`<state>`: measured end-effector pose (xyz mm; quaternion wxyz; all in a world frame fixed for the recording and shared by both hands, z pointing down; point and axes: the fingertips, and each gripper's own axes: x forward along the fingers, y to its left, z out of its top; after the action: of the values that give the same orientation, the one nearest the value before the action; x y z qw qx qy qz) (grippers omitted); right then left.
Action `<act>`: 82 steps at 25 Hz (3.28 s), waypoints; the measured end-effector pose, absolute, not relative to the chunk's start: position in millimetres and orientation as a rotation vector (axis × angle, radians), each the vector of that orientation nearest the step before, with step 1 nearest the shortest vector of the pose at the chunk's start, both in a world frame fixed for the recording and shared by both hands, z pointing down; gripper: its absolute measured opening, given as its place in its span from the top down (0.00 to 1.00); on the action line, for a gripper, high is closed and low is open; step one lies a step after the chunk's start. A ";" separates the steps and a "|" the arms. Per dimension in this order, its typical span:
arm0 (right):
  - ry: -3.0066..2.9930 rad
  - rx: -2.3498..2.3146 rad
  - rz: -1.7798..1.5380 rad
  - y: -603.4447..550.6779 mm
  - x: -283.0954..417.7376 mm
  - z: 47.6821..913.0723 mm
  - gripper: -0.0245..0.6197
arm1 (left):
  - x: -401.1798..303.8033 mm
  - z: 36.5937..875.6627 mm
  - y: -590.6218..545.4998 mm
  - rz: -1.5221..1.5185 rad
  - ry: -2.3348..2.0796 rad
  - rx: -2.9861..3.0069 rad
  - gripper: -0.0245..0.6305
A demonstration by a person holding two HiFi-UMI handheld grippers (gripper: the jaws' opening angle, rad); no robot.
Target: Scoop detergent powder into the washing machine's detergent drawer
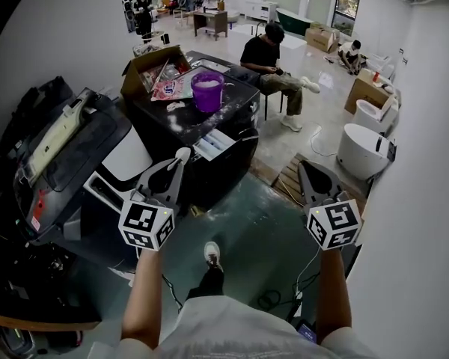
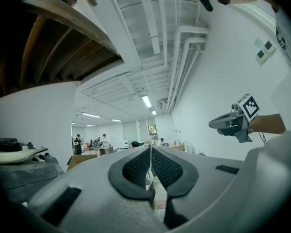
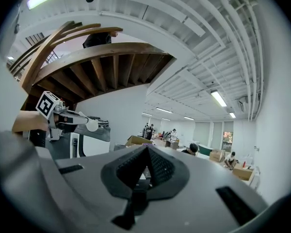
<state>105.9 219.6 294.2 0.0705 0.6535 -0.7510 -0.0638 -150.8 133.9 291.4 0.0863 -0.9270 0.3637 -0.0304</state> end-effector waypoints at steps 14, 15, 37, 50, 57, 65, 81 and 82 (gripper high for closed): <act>-2.231 1.998 -0.204 -23.9 129.3 279.8 0.95 | -118.3 281.9 -118.4 -0.094 1.011 -2.794 0.94; -2.232 1.997 -0.204 -38.5 129.2 278.7 0.95 | -116.7 281.8 -133.3 -0.095 1.003 -2.800 0.94; -2.284 1.953 -0.086 -213.9 130.8 311.1 0.95 | -74.4 320.0 -322.2 -0.191 0.864 -2.915 0.94; -2.316 1.792 0.047 -324.4 174.4 364.3 0.95 | 12.0 379.2 -425.3 -0.624 0.628 -3.041 0.94; -2.333 1.741 0.118 -366.8 188.0 385.0 0.95 | 48.7 419.2 -440.1 -0.996 0.332 -2.978 0.94; -2.344 1.706 0.197 -392.0 192.4 403.9 0.95 | 64.6 460.1 -433.4 -1.377 -0.036 -2.870 0.94; -2.305 1.730 0.271 -393.6 205.6 422.2 0.95 | 71.4 483.7 -419.3 -1.656 -0.365 -2.808 0.94; -2.302 1.733 0.271 -393.1 206.4 422.2 0.95 | 71.2 483.8 -418.0 -1.660 -0.379 -2.811 0.94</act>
<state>206.4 -393.1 422.2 0.1232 0.5942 -0.7894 0.0928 71.2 -418.0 483.8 -0.0723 -0.8530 -0.1149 -0.5039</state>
